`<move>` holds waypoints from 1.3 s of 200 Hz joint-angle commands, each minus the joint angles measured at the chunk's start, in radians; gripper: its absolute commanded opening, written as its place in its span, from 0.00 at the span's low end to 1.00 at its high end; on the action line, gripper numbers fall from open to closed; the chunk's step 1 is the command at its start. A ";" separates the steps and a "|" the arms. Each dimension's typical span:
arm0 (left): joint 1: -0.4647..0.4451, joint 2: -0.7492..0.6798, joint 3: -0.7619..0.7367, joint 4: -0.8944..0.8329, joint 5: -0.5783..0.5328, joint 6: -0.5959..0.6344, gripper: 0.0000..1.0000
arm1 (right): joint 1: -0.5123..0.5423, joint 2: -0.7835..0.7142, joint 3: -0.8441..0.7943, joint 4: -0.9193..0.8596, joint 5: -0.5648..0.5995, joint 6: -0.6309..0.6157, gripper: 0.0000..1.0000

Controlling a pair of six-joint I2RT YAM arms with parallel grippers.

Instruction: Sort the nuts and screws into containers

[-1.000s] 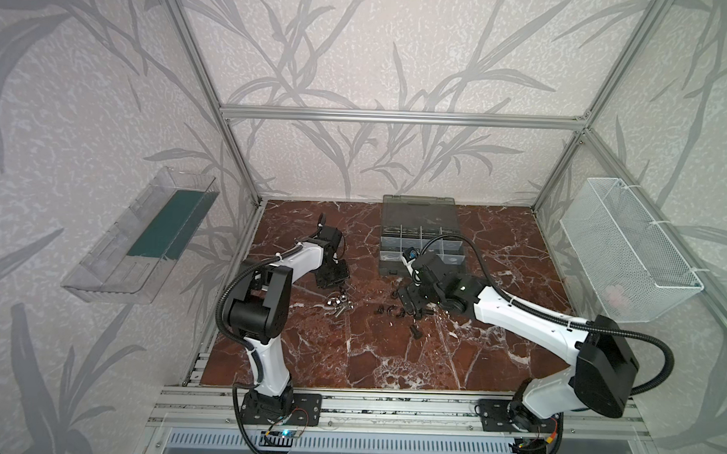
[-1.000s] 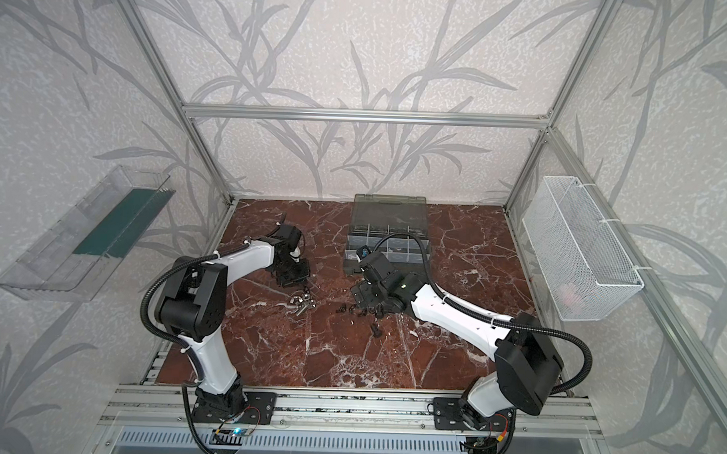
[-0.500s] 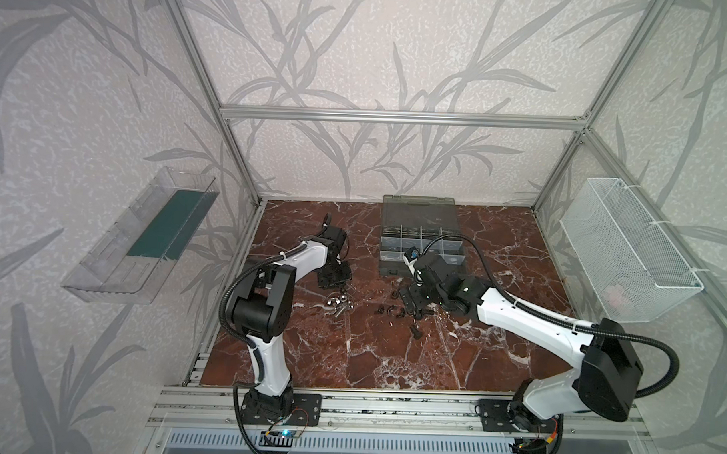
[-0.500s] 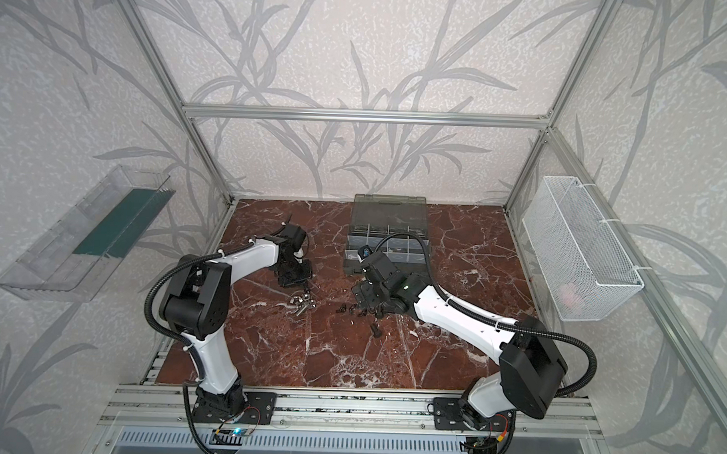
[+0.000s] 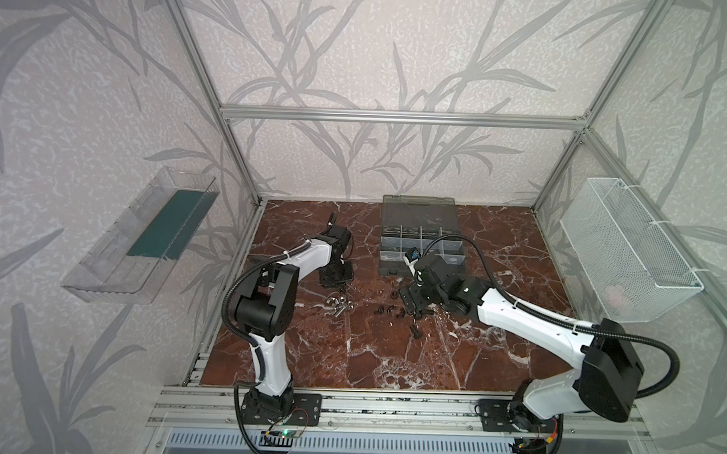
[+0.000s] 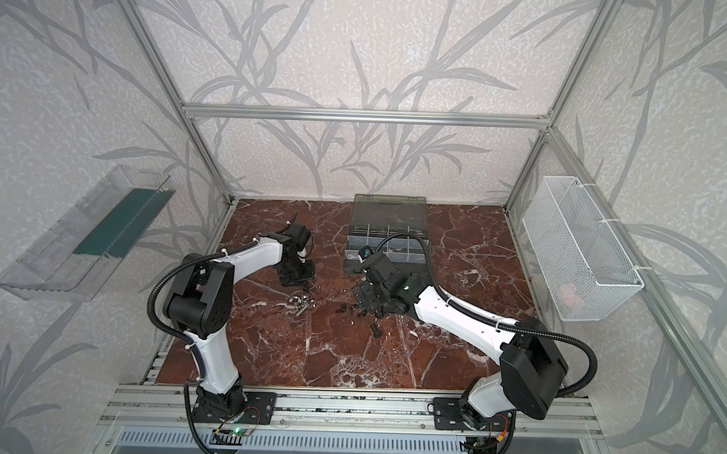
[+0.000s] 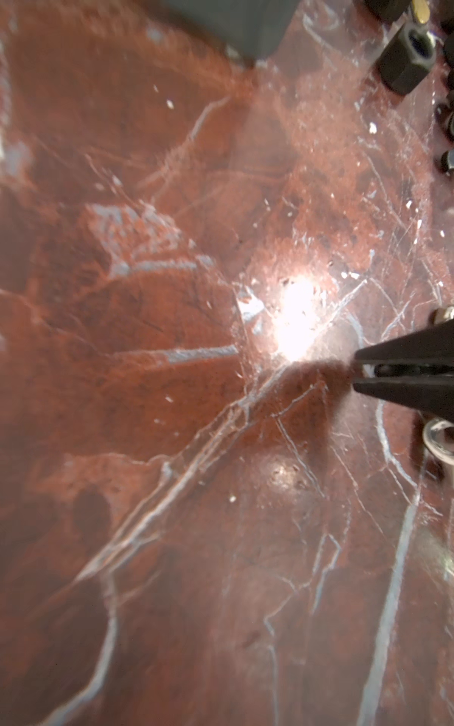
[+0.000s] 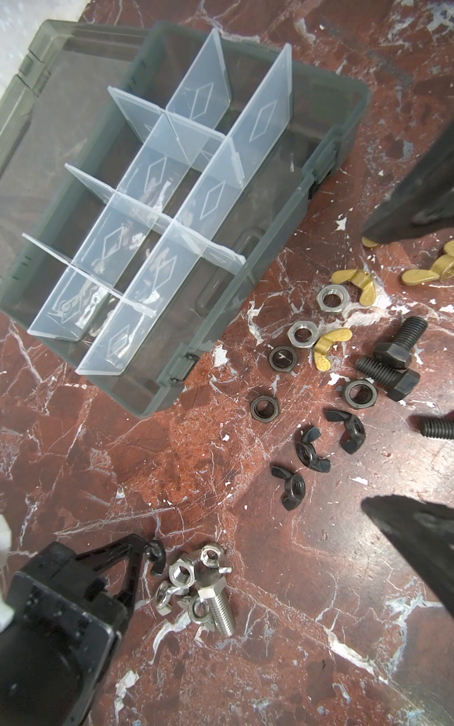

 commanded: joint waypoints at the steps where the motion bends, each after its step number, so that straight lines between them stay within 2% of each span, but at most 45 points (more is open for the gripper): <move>1: -0.009 0.005 0.074 -0.038 -0.011 0.030 0.00 | -0.003 -0.046 -0.006 -0.009 0.025 0.016 0.99; 61: -0.048 0.036 0.330 -0.051 0.013 0.037 0.00 | -0.077 -0.063 0.030 -0.043 0.008 0.082 0.99; 121: -0.103 0.164 0.497 0.139 0.034 -0.023 0.00 | -0.128 -0.086 0.048 -0.060 0.018 0.116 0.99; 185: -0.161 0.321 0.619 0.259 0.063 -0.051 0.00 | -0.162 -0.122 0.026 -0.108 0.016 0.117 0.99; 219: -0.167 0.393 0.688 0.225 0.055 -0.061 0.00 | -0.184 -0.140 0.009 -0.112 0.001 0.122 0.99; 260: -0.172 0.403 0.671 0.204 0.049 -0.062 0.00 | -0.203 -0.132 -0.006 -0.102 -0.015 0.126 0.99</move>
